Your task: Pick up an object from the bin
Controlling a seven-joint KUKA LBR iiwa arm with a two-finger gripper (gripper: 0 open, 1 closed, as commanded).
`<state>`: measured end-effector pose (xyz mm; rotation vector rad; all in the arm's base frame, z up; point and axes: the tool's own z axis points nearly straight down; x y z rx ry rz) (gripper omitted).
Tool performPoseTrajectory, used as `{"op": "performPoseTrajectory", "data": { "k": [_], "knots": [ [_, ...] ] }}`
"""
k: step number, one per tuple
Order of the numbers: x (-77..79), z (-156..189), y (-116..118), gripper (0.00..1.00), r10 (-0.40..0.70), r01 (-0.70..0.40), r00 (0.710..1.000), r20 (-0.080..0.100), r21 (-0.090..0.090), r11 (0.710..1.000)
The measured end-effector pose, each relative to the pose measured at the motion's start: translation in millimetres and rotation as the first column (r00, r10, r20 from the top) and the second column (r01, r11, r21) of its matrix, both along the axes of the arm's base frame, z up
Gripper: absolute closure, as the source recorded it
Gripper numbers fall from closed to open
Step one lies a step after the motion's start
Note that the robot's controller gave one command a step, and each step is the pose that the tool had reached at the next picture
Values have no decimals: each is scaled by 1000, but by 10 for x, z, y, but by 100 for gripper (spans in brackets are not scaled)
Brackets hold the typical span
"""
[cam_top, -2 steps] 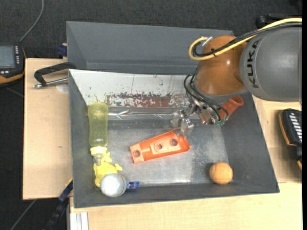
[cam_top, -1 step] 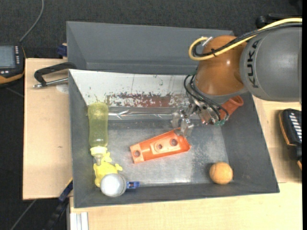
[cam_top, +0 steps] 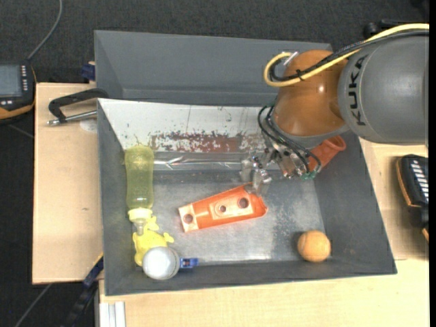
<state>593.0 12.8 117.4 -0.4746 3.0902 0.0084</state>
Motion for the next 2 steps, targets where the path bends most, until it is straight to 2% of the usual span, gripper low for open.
{"op": "performPoseTrajectory", "data": {
  "k": [1,2],
  "knots": [
    [-14,483,-13,100,27,-27,1000,4,0,1000],
    [57,1213,31,100,35,-35,999,5,0,999]
  ]
}}
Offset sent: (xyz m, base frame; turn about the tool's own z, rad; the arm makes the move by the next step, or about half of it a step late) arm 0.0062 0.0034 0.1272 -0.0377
